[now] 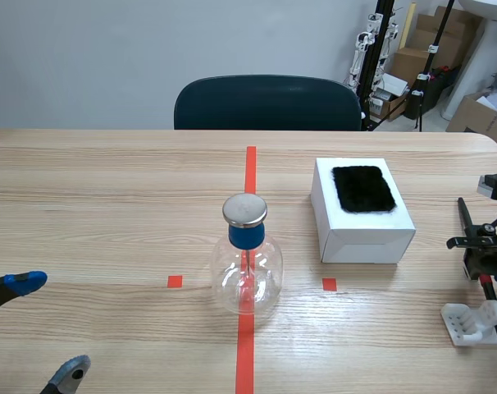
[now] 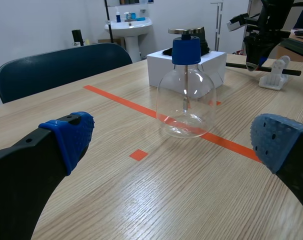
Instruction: Do the electroscope experiment. pick up the black charging rod
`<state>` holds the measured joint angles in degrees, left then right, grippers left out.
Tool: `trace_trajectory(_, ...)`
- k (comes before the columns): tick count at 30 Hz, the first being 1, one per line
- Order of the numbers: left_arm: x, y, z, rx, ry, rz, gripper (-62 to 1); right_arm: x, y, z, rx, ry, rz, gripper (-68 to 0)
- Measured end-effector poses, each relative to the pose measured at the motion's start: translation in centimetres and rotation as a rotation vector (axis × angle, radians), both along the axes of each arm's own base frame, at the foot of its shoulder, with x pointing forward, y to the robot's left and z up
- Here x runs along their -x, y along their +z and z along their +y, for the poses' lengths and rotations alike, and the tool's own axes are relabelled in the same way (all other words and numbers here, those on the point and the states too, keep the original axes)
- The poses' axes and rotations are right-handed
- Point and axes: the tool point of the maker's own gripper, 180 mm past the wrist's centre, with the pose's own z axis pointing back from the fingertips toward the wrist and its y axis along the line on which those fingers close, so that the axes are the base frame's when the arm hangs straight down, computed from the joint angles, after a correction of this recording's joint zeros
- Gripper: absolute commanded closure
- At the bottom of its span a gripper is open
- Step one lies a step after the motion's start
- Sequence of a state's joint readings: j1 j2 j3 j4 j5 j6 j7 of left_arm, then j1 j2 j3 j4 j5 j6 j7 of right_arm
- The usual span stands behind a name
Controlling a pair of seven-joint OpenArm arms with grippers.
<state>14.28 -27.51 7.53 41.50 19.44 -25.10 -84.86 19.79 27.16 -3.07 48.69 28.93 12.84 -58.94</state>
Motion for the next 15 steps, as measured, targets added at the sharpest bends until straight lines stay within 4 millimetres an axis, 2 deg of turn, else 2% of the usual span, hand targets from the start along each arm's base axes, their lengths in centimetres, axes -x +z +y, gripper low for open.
trace_trajectory(5,0.0,0.0,0.0,0.0,0.0,0.0,-62.3,0.0,0.0,0.0,0.0,0.0,0.0,-16.4)
trace_trajectory(15,0.0,0.0,0.0,0.0,0.0,0.0,-62.3,0.41,-0.1,-0.04,0.003,0.001,0.023,-16.7)
